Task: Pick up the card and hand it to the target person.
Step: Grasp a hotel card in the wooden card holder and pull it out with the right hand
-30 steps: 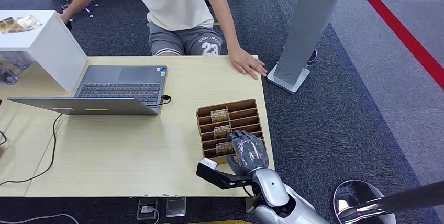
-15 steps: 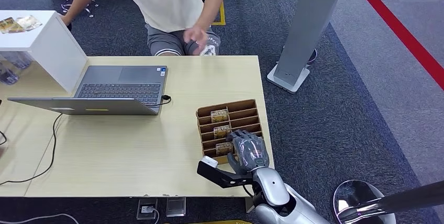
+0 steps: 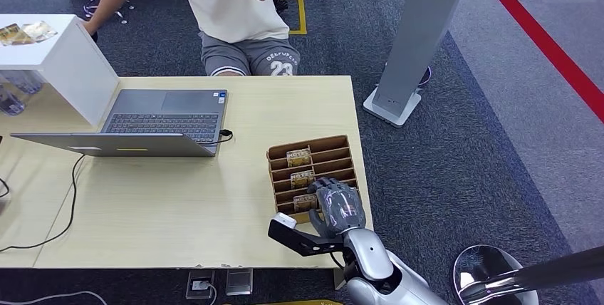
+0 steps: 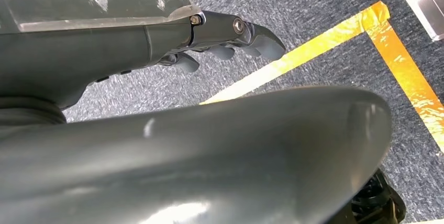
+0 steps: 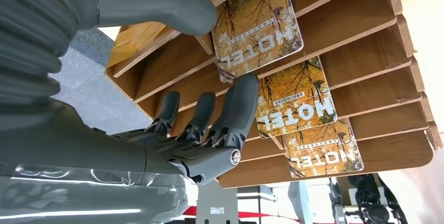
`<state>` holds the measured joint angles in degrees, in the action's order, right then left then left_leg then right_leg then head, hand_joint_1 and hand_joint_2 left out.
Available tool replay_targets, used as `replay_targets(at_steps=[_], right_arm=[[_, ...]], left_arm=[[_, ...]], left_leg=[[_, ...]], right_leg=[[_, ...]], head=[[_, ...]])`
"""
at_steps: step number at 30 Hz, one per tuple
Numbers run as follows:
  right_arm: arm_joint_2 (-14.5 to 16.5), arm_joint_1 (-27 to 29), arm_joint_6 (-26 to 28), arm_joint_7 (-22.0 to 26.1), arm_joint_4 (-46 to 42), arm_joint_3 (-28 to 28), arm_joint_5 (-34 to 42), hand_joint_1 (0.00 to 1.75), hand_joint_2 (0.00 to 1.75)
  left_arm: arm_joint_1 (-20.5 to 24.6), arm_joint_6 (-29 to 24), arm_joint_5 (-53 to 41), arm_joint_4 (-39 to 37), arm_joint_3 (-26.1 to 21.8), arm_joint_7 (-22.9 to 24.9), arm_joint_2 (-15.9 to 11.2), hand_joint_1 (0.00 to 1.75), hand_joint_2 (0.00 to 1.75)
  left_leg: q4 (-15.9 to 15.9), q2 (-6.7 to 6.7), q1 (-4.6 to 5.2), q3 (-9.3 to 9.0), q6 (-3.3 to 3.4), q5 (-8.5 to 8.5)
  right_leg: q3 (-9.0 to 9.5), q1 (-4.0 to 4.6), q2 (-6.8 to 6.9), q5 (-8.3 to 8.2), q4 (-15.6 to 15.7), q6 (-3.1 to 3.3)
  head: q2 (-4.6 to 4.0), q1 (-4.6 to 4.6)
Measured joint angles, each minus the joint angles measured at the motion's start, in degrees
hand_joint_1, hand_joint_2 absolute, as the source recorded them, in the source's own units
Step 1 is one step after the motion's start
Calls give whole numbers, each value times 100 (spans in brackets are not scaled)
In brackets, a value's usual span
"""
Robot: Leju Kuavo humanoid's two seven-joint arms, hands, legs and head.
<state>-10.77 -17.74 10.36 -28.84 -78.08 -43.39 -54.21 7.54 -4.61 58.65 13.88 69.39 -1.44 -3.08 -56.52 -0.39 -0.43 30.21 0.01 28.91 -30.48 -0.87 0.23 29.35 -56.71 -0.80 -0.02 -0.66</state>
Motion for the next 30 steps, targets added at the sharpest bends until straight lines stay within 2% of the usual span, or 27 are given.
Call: replay_targets(at_steps=[13,21,30], right_arm=[[-1,50,13,-33,3,2,-5,125,175],[-1,53,26,-45,1,2,-13,133,175],[-1,53,35,-73,1,4,-79,134,175]], left_arm=[[13,17,-20,-1,-2,9,0,0,0],[15,20,-46,-1,-2,9,0,0,0],[19,28,-98,-2,-2,9,0,0,0]], left_leg=[[0,0,0,0,0,0],[0,0,0,0,0,0],[0,0,0,-1,0,0]], right_leg=[[0,0,0,0,0,0],[0,0,0,0,0,0],[0,0,0,0,0,0]], head=[[1,2],[2,0],[1,1]])
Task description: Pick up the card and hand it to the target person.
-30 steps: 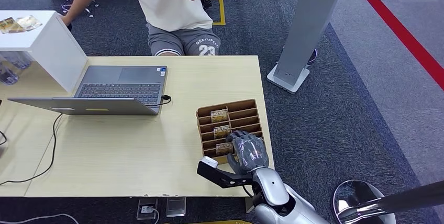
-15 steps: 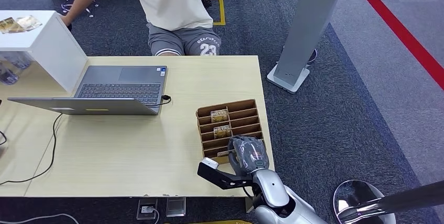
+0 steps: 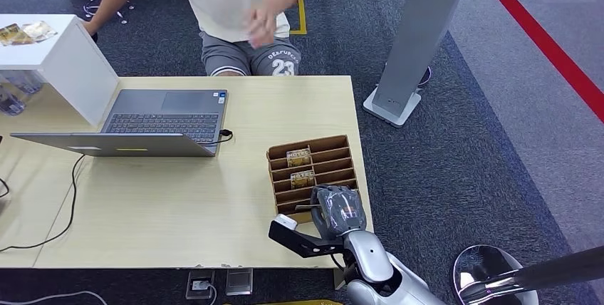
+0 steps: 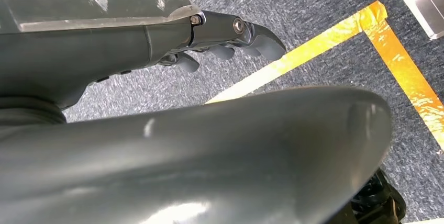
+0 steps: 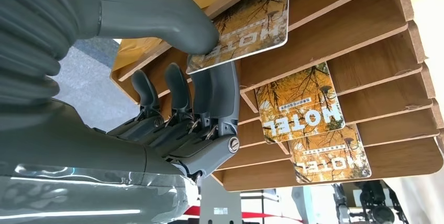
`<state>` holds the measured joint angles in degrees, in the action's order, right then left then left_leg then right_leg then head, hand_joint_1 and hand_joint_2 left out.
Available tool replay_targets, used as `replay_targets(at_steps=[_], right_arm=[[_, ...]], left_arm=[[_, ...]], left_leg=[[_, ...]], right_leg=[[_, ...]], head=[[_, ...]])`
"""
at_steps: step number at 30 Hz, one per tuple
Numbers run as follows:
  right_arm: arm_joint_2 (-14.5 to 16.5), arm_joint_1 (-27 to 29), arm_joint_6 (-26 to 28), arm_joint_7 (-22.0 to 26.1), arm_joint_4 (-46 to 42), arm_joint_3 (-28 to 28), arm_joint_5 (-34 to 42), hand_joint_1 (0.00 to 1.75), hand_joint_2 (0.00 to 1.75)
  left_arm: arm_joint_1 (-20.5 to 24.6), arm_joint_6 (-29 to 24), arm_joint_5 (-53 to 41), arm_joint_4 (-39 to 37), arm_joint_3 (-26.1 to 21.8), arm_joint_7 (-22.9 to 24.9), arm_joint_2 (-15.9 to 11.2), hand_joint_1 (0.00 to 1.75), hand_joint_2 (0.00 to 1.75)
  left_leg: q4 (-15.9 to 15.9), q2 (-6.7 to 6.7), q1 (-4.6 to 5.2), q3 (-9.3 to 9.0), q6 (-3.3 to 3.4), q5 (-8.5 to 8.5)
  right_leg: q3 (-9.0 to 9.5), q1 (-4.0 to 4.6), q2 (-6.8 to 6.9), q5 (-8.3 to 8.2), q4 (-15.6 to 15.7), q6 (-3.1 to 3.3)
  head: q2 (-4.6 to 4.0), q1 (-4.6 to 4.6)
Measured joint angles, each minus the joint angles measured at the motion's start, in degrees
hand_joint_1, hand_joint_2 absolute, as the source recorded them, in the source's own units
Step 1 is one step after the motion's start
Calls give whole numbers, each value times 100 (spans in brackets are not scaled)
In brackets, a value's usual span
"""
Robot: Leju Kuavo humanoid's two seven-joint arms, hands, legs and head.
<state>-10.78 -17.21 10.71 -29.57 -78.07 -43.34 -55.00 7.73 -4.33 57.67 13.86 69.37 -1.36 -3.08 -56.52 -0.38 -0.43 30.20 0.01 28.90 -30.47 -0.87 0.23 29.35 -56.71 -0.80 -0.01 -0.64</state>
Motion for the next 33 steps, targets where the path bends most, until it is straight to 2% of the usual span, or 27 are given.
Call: replay_targets(at_steps=[14,22,33], right_arm=[[1,-1,-20,71,0,4,-20,140,175],[-2,-3,-31,90,-25,47,18,140,175],[-160,-146,-105,-63,-728,250,224,140,175]], left_arm=[[1,162,-27,1,0,-107,0,0,0],[-2,62,-24,1,0,-106,0,0,0],[-39,10,4,-1,-2,-75,0,0,0]], left_leg=[[0,0,0,0,0,0],[0,0,0,1,0,0],[0,0,0,1,0,0]], right_leg=[[0,0,0,0,0,0],[0,0,0,0,0,0],[0,0,-1,0,0,0]], head=[[-1,1],[-1,1],[0,0]])
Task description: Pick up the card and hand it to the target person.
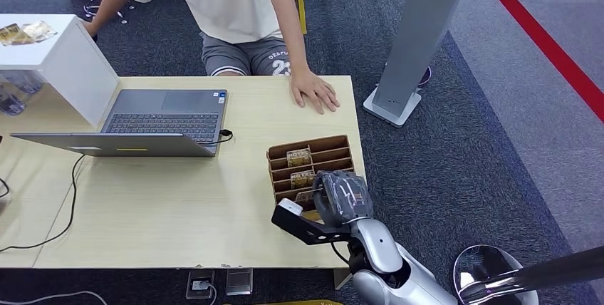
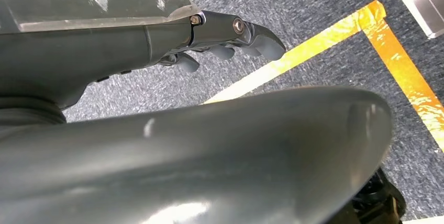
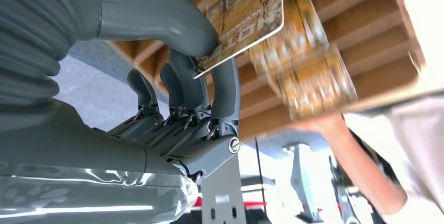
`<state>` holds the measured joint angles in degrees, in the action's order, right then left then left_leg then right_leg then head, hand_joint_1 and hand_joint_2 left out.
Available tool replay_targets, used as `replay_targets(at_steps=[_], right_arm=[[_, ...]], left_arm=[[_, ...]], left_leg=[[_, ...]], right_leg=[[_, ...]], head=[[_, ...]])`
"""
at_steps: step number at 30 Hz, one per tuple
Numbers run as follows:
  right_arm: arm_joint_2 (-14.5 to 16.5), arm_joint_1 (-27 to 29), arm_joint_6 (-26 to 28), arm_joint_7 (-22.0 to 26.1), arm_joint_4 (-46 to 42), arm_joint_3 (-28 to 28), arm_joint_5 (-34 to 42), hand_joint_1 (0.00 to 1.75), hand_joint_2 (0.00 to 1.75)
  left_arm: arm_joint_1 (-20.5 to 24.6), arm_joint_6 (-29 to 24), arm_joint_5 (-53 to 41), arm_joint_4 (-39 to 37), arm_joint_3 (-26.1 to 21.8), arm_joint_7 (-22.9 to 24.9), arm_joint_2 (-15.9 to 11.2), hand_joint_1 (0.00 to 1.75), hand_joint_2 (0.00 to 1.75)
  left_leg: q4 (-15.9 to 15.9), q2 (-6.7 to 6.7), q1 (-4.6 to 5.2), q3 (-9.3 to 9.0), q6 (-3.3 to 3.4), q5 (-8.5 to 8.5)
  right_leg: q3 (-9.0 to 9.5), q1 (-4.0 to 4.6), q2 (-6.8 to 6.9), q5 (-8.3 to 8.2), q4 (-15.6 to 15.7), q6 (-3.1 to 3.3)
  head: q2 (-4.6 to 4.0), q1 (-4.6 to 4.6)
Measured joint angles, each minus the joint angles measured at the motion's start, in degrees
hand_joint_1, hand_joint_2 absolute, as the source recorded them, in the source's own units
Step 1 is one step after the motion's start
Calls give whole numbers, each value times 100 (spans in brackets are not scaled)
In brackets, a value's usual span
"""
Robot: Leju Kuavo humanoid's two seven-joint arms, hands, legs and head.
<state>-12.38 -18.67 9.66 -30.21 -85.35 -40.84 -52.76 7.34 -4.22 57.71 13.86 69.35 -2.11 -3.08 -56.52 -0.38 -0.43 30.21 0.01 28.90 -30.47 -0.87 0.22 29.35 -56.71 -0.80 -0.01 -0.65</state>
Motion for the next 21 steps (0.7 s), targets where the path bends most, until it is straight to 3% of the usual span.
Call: replay_targets(at_steps=[21], right_arm=[[-473,-357,-11,-250,-1494,176,260,140,175]], left_arm=[[-77,-8,93,1,-2,5,0,0,0]], left_leg=[[0,0,0,1,0,0]], right_leg=[[0,0,0,0,0,0]], head=[[-1,-1]])
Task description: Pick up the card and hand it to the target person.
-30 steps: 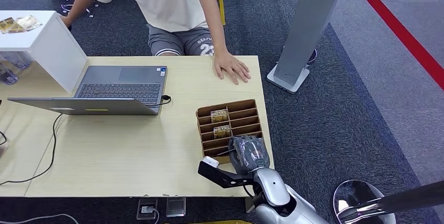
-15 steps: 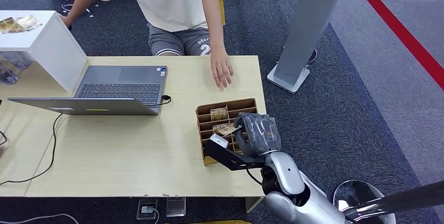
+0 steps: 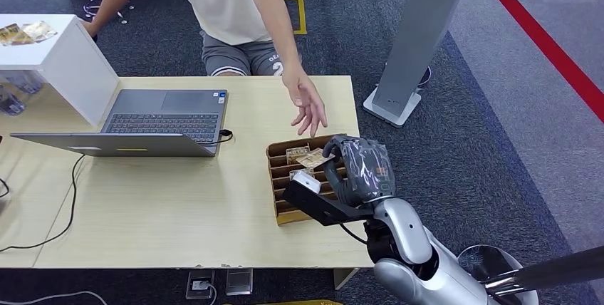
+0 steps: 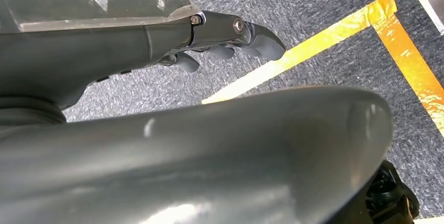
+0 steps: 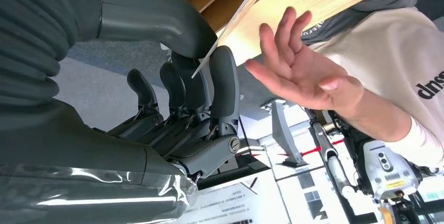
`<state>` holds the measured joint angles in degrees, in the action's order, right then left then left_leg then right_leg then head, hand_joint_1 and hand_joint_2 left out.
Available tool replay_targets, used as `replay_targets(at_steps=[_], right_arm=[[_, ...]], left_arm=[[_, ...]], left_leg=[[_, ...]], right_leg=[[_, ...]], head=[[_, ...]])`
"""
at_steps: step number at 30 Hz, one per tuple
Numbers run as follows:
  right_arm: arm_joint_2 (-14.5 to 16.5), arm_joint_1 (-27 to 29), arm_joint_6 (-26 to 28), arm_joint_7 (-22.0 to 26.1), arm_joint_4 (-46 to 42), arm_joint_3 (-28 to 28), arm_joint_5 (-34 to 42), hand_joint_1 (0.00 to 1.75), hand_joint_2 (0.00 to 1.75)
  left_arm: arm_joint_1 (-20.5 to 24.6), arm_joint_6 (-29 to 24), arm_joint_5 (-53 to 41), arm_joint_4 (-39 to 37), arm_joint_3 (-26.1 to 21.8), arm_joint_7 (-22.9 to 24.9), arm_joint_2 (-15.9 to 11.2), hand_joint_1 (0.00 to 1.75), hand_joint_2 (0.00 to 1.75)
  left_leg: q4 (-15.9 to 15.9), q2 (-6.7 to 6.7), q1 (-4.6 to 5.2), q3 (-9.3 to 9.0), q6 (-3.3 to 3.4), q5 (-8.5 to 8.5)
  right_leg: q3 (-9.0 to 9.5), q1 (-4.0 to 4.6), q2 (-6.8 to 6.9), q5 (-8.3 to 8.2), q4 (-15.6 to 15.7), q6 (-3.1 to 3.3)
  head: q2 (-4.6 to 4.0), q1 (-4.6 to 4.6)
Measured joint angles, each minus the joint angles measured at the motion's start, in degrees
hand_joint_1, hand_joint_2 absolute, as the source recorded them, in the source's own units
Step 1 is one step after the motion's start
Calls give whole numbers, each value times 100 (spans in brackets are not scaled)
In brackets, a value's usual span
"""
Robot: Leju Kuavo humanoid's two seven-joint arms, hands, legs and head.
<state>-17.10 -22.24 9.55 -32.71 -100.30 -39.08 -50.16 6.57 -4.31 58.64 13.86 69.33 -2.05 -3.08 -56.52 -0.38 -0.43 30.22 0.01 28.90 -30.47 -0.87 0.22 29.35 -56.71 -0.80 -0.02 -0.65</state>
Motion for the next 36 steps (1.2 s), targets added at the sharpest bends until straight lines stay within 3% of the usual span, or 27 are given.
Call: replay_targets(at_steps=[8,18,25,29,36], right_arm=[[-12,-38,597,359,79,1,119,140,175],[38,-29,2000,1329,578,152,-127,140,175],[184,-20,2172,1622,1162,268,102,140,175],[261,-23,2153,1715,1454,279,245,0,175],[349,-37,2156,1838,1752,279,519,0,175]], left_arm=[[0,90,7,0,0,-60,0,0,0],[21,205,-57,1,0,-116,1,0,0],[57,325,-65,0,0,-116,0,0,0],[56,380,-59,-1,0,-122,0,0,0],[56,408,-61,-1,0,-168,0,0,0]], left_leg=[[0,0,0,1,0,0],[0,-1,0,1,0,0],[0,-1,0,1,0,0],[0,-2,0,2,0,0],[0,-2,0,3,0,0]], right_leg=[[0,0,0,0,0,0],[0,0,0,0,0,0],[0,0,0,0,0,0],[0,0,1,0,0,0],[0,0,1,0,0,0]], head=[[0,1],[1,-1],[1,1],[1,3],[0,-1]])
